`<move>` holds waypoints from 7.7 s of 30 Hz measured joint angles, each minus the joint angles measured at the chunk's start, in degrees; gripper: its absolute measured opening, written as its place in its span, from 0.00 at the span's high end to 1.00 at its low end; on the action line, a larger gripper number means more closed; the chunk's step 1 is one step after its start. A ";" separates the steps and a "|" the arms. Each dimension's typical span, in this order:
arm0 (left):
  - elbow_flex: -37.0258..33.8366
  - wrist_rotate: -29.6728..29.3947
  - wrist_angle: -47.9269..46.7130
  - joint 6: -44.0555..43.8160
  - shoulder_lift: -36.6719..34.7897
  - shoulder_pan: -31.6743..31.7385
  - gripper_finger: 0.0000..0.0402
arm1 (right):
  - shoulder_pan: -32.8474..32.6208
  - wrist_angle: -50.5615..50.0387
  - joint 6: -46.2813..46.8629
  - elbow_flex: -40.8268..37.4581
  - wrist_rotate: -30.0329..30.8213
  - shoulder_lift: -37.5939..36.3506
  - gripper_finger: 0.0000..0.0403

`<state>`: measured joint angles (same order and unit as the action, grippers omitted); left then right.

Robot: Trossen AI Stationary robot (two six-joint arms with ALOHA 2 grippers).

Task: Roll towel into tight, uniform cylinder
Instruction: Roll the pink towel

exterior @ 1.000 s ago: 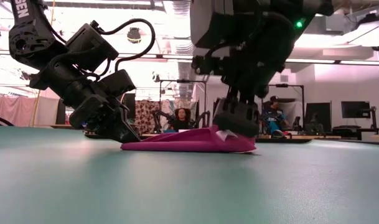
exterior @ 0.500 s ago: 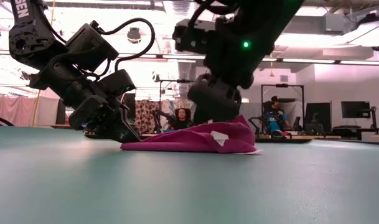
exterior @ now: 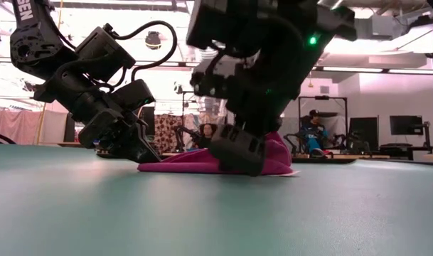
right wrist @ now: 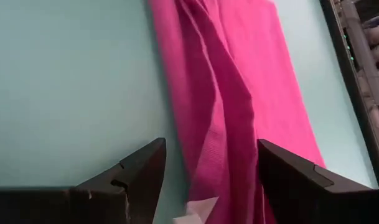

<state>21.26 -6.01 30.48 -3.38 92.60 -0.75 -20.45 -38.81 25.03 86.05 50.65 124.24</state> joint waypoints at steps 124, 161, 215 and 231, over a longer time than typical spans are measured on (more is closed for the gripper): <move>0.00 0.23 -1.03 0.79 0.00 -0.02 1.00 | -8.88 -22.90 16.43 6.33 4.41 -3.91 0.33; -0.02 -0.21 -1.01 0.68 0.02 -0.04 1.00 | -9.62 -4.16 17.36 -8.23 -3.59 -3.23 0.41; 0.00 -0.40 -1.14 0.79 0.01 -0.02 1.00 | 0.71 -24.65 11.68 -4.45 0.23 -6.75 0.60; 0.00 -0.38 -1.27 1.53 0.00 -0.02 1.00 | 5.32 -12.57 0.79 -12.61 -1.38 -19.79 0.60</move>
<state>21.26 -6.39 29.21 -1.85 92.60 -0.77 -15.13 -51.38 25.83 73.44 49.27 104.45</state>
